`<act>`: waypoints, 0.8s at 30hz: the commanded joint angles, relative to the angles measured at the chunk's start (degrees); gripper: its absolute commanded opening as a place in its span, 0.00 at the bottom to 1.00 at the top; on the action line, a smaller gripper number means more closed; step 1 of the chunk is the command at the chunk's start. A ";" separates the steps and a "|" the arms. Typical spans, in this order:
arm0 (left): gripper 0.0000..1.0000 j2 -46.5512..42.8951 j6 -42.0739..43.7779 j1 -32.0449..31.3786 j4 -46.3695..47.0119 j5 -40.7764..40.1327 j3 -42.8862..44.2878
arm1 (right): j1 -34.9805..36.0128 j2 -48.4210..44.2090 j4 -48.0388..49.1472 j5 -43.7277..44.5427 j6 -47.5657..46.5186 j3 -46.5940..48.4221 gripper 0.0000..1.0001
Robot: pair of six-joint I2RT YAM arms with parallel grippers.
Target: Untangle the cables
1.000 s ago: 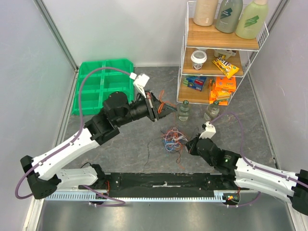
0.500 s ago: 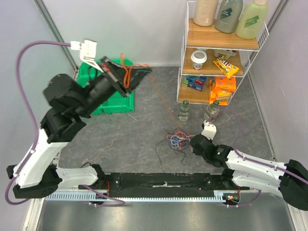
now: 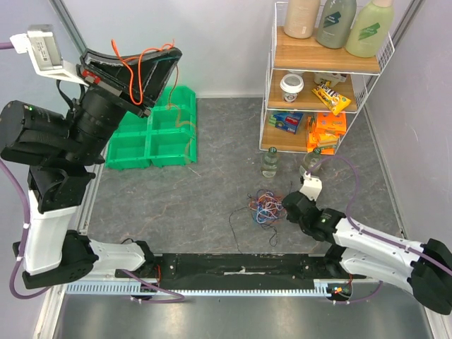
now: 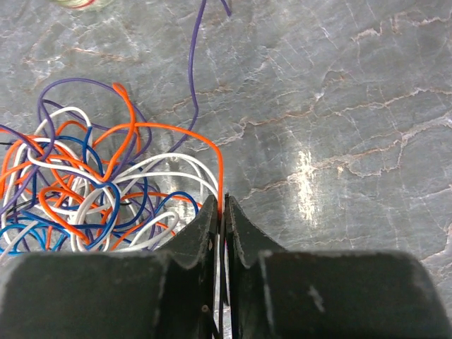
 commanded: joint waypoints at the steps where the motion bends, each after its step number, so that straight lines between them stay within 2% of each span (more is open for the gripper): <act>1: 0.02 1.28 3.59 -0.14 4.56 2.99 0.49 | -0.22 -3.17 3.10 -1.43 -4.10 0.65 0.18; 3: 0.01 -0.12 4.29 -0.05 2.62 0.28 -4.59 | -0.22 -5.01 2.48 -3.19 -7.27 2.23 0.23; 5: 0.02 -2.48 5.43 -0.05 1.74 -4.02 -12.05 | -0.22 -7.12 0.91 -3.72 -8.69 2.94 0.23; 13: 0.02 -10.57 6.58 0.04 -5.11 -22.48 -37.72 | -0.22 -19.07 -5.07 -5.04 -7.64 2.32 0.26; 16: 0.02 -12.95 3.43 0.04 -7.05 -25.22 -47.30 | -0.22 -22.41 -6.74 -5.48 -7.99 2.50 0.28; 20: 0.02 -15.41 -1.67 0.12 -7.84 -25.75 -55.75 | -0.21 -23.83 -9.20 -5.13 -9.04 3.73 0.29; 24: 0.02 -17.61 -3.00 0.47 -9.42 -28.47 -58.14 | -0.22 -22.52 -8.86 -4.78 -10.27 5.48 0.30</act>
